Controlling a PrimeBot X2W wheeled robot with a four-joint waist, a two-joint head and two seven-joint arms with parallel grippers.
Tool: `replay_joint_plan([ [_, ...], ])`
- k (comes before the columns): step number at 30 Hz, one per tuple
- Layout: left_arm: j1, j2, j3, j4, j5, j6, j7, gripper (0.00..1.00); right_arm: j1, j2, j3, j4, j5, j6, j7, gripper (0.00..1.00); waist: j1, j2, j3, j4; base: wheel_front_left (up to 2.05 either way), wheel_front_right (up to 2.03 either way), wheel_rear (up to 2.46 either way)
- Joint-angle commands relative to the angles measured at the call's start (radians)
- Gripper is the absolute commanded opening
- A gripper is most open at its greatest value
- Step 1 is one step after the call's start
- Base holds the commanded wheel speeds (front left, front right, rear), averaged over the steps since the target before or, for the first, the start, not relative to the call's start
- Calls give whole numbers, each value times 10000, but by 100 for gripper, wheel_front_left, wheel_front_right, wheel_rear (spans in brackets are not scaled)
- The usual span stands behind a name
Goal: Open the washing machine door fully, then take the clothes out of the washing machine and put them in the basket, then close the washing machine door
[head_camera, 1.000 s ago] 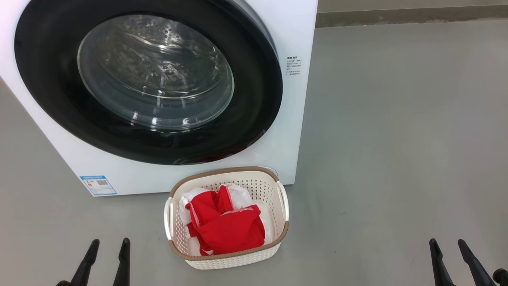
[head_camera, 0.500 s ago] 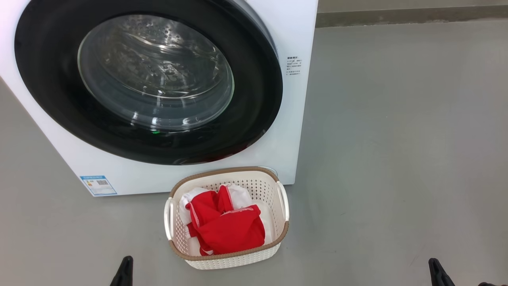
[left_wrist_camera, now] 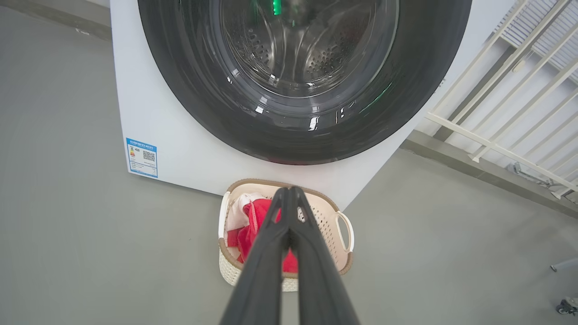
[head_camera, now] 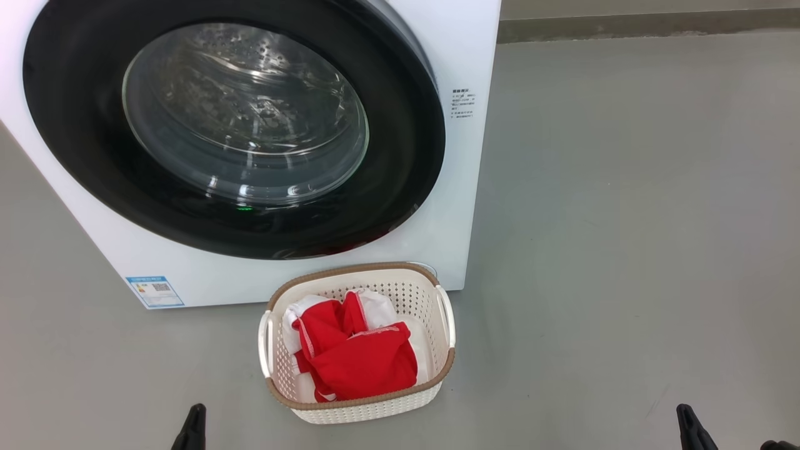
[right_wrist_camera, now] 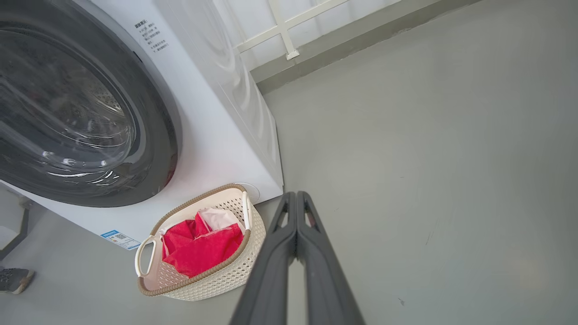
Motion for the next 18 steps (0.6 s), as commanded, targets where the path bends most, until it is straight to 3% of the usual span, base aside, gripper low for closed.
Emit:
replay_joint_plan([
  [1, -291, 48, 182, -201, -295, -11, 44, 0, -397, -120, 4, -275, 377, -2, 42, 0, -1, -1, 1, 0, 0, 0, 0],
  [18, -555, -40, 330, -206, -1977, -20, 535, 0, -827, -83, -1, -351, 1981, -3, 545, 0, -1, -1, 1, 0, 0, 0, 0],
])
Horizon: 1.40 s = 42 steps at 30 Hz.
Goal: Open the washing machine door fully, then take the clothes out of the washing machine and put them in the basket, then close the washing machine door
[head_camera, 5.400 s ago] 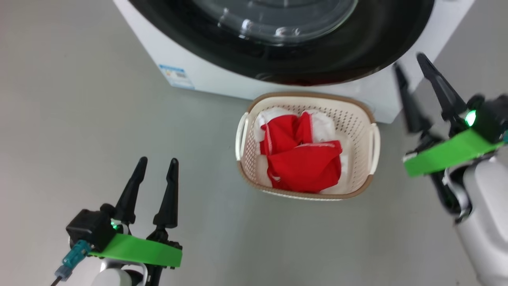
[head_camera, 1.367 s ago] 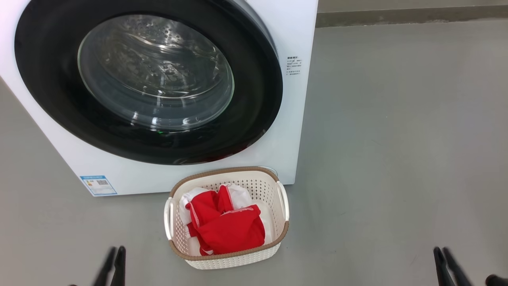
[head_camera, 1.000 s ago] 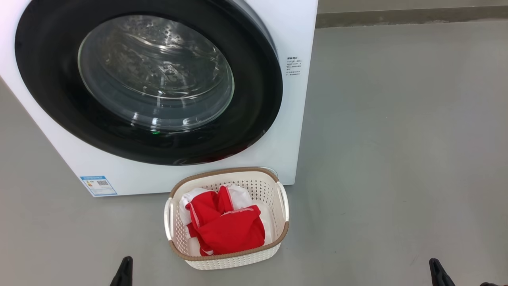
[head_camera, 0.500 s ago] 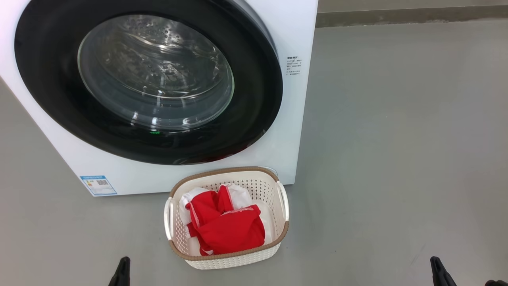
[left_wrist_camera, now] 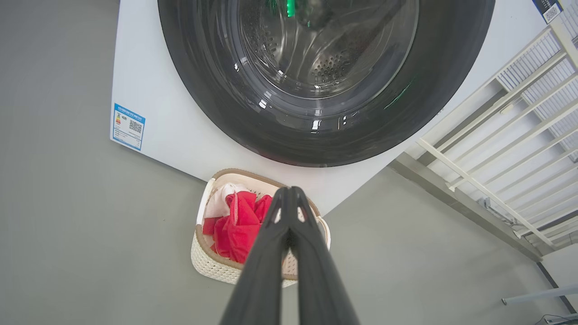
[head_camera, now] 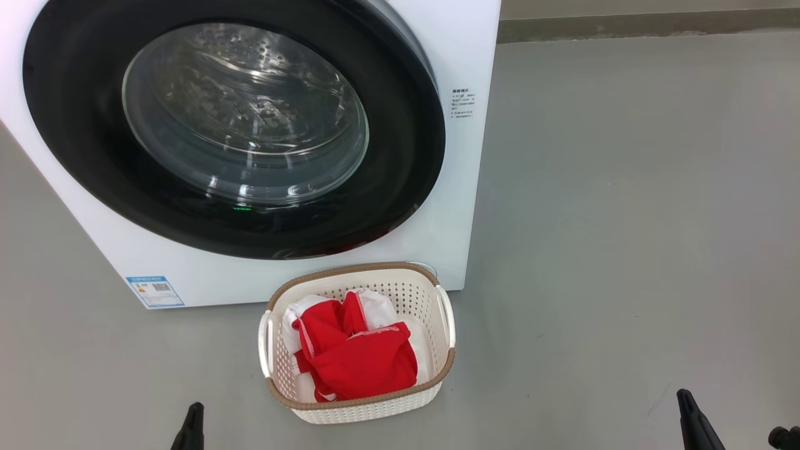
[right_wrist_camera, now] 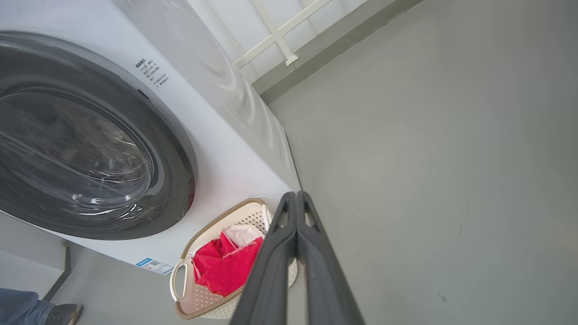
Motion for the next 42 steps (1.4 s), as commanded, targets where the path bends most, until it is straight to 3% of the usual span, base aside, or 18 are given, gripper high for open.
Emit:
replay_joint_plan([
  [1, -489, 115, 216, -207, -295, -23, 114, 0, -461, -111, 19, -271, 304, -3, 61, 0, -1, 0, 0, 0, 0, 0, 0],
  [42, -1106, -93, 563, -222, -4241, -45, 1266, 0, -1466, -23, 8, -453, 4066, -7, 1241, 0, -2, 0, -1, 0, 0, 0, 0],
])
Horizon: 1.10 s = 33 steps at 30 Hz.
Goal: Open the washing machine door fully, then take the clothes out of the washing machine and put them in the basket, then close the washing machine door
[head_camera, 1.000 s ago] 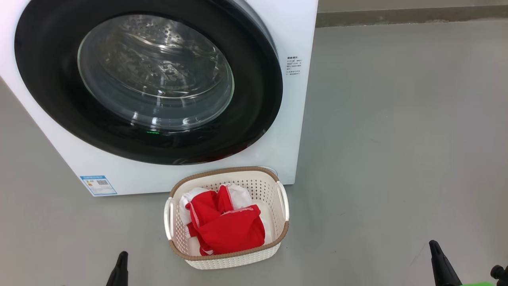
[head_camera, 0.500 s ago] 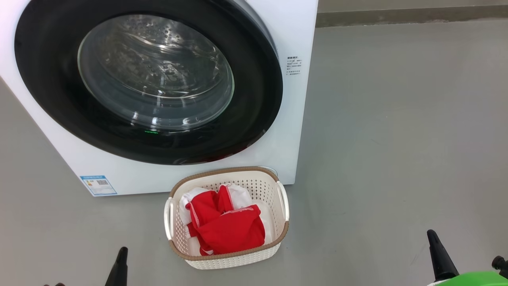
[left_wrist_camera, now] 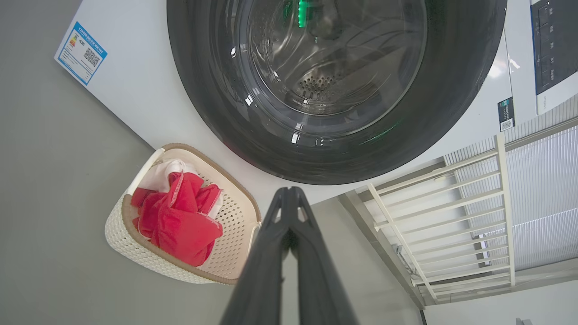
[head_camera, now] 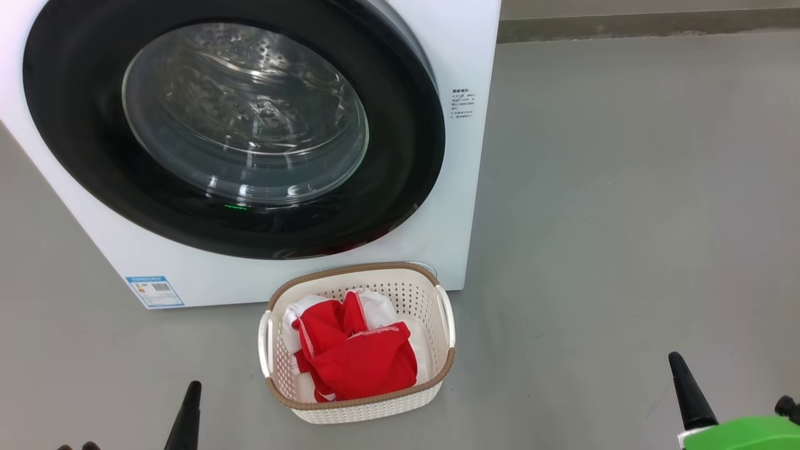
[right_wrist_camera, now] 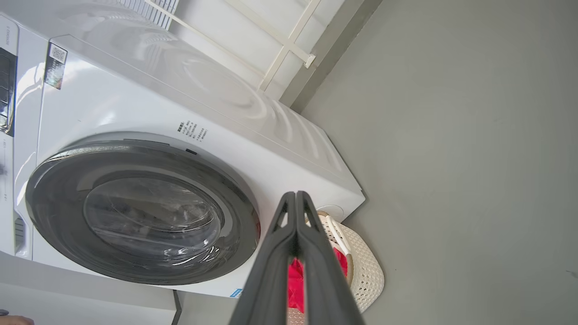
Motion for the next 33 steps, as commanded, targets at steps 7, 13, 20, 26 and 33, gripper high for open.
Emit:
replay_joint_plan([
  [7, -604, 11, 357, -225, -865, -49, 247, 0, -764, -73, 54, -320, 879, -8, 242, 0, 0, 0, 0, 0, 0, 0, 0],
  [13, -697, -20, 409, -227, -1455, -52, 419, 0, -914, -60, 52, -347, 1441, -8, 418, 0, -1, 0, 0, 0, 0, 0, 0],
  [20, -789, -52, 461, -229, -2048, -55, 592, 0, -1065, -47, 51, -374, 2006, -9, 595, 0, -1, 0, -1, 0, 0, 0, 0],
  [26, -898, -88, 523, -232, -2743, -59, 795, 0, -1241, -31, 49, -407, 2669, -9, 803, 0, -1, 0, -1, 0, 0, 0, 0],
  [33, -1006, -125, 583, -235, -3431, -63, 996, 0, -1417, -16, 47, -438, 3325, -10, 1009, 0, -1, 0, -1, 0, 0, 0, 0],
])
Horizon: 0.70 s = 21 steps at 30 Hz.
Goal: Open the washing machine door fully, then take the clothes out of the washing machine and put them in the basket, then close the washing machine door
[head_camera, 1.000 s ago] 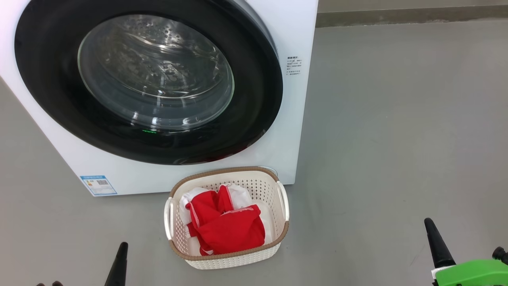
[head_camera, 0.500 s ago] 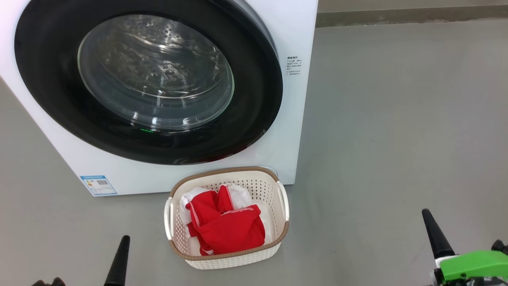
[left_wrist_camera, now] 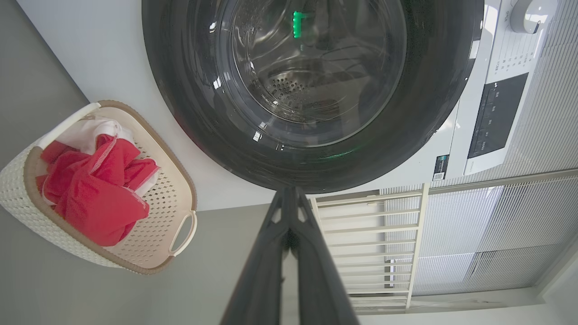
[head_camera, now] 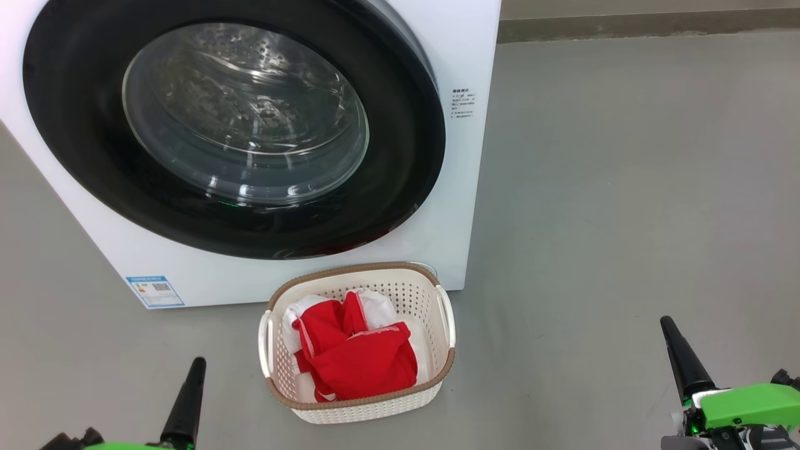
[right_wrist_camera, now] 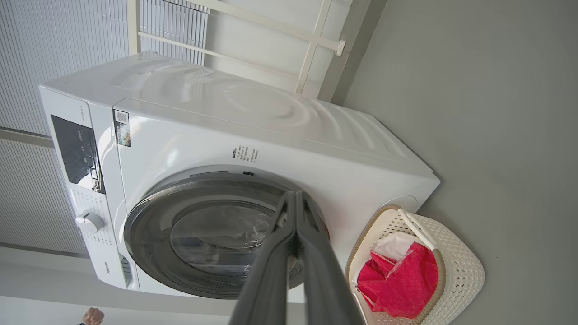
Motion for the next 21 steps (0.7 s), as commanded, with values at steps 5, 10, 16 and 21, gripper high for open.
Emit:
replay_joint_plan([
  [5, -582, 66, 398, -231, -691, -66, 242, 0, -715, -53, 91, -336, 712, -7, 224, 0, 0, 0, 0, 0, 0, 0, 0],
  [10, -659, 40, 442, -233, -1185, -69, 386, 0, -841, -42, 90, -359, 1183, -7, 372, 0, 0, 0, 0, 0, 0, 0, 0],
  [16, -729, 16, 481, -235, -1633, -71, 517, 0, -955, -32, 90, -380, 1611, -7, 505, 0, -1, 0, 0, 0, 0, 0, 0],
  [21, -729, 16, 480, -235, -1634, -71, 516, 0, -955, -32, 91, -380, 1612, -7, 504, 0, -1, 0, 0, 0, 0, 0, 0],
])
